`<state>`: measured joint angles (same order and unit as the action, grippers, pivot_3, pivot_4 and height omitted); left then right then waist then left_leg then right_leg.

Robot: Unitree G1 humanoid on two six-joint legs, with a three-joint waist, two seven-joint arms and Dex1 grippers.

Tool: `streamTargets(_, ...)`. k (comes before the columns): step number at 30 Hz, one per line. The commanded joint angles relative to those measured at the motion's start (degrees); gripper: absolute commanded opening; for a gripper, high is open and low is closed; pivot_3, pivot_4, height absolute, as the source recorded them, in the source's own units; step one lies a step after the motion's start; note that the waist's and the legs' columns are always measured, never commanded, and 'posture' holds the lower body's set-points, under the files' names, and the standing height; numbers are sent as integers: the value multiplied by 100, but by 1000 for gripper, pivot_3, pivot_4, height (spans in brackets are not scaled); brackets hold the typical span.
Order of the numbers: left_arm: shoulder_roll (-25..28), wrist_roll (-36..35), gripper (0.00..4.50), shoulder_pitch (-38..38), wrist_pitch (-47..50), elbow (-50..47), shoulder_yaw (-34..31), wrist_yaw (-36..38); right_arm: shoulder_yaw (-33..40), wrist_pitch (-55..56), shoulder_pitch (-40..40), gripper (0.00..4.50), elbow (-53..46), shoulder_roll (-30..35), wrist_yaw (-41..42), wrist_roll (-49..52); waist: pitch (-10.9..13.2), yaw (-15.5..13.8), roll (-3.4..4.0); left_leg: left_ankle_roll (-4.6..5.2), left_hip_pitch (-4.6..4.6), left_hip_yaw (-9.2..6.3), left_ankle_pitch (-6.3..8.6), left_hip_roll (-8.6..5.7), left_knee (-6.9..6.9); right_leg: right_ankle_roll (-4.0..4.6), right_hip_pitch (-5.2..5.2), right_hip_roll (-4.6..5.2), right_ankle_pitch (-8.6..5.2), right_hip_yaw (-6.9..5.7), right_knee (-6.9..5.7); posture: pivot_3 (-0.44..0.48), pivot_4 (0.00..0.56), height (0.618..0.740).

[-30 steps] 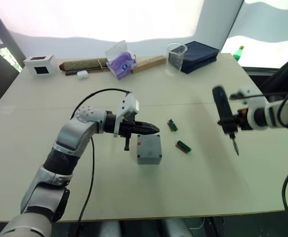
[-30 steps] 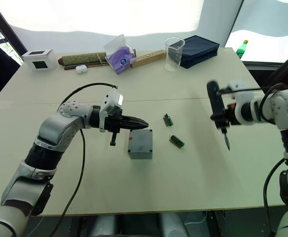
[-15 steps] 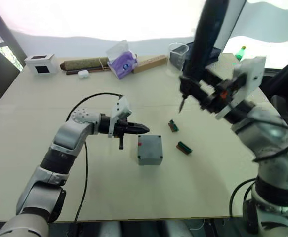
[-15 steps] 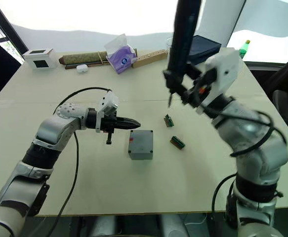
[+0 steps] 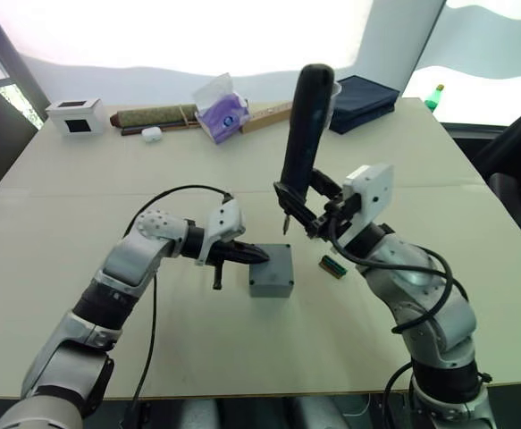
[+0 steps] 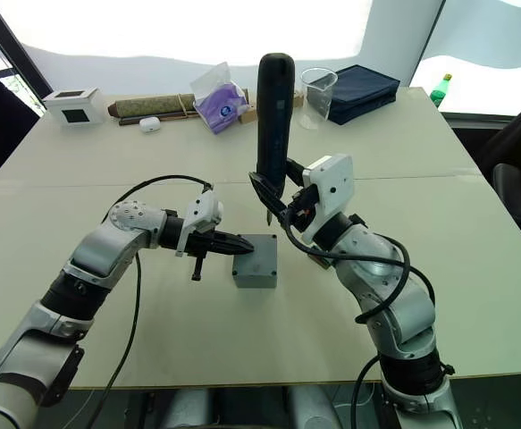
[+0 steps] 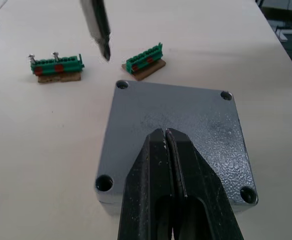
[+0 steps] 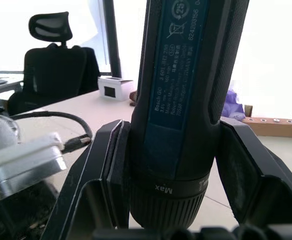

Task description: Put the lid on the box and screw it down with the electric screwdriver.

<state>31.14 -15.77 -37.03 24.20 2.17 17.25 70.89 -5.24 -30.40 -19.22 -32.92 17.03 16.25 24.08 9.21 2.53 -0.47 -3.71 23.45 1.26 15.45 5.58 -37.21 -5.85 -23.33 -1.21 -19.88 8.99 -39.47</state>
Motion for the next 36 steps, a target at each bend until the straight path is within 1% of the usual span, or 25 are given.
streamTargets(1, -16, 95, 0, 41, -91, 55, 37, -16, -14, 407, 2, 2103, -76, -58, 80, -195, 0, 0, 0, 0, 0, 0, 0, 0, -1, 0, 0, 0, 0, 0, 0, 0, 150, 740)
streamTargets(5, -22, 138, 0, 44, -128, 89, 58, -9, -71, 497, 135, 2103, 33, -46, 190, -323, 0, 1, 0, 0, 0, 0, 0, 0, -1, 0, 1, 0, 0, 0, 0, 0, 150, 740)
streamTargets(11, -10, 147, 0, 38, -115, 64, 61, -14, -121, 479, 275, 2103, -87, -86, 253, -373, 0, 1, 0, 0, -2, 0, 0, 0, -1, 0, 3, 0, 0, 0, 0, 0, 150, 740)
streamTargets(17, 6, 161, 0, 61, -113, 37, 80, -9, 103, 442, 165, 2103, -292, -151, 134, -286, 0, 1, 0, 0, -2, -1, 0, 0, -1, 0, 3, 0, 0, 0, -1, 0, 150, 740)
streamTargets(24, -42, 184, 0, -6, -128, 126, 99, 0, 197, 306, 46, 2103, -356, -120, 89, -263, 0, 0, 0, 0, -3, -1, 0, 0, -1, 0, 4, 0, 0, 0, -2, 0, 150, 740)
streamTargets(36, -123, 265, 0, -44, -209, 243, 114, 6, 75, 127, 258, 2103, -490, -186, 67, -263, 0, 0, 0, 0, -4, -1, 0, 0, -3, 0, 7, 0, 0, 0, -2, 0, 150, 740)
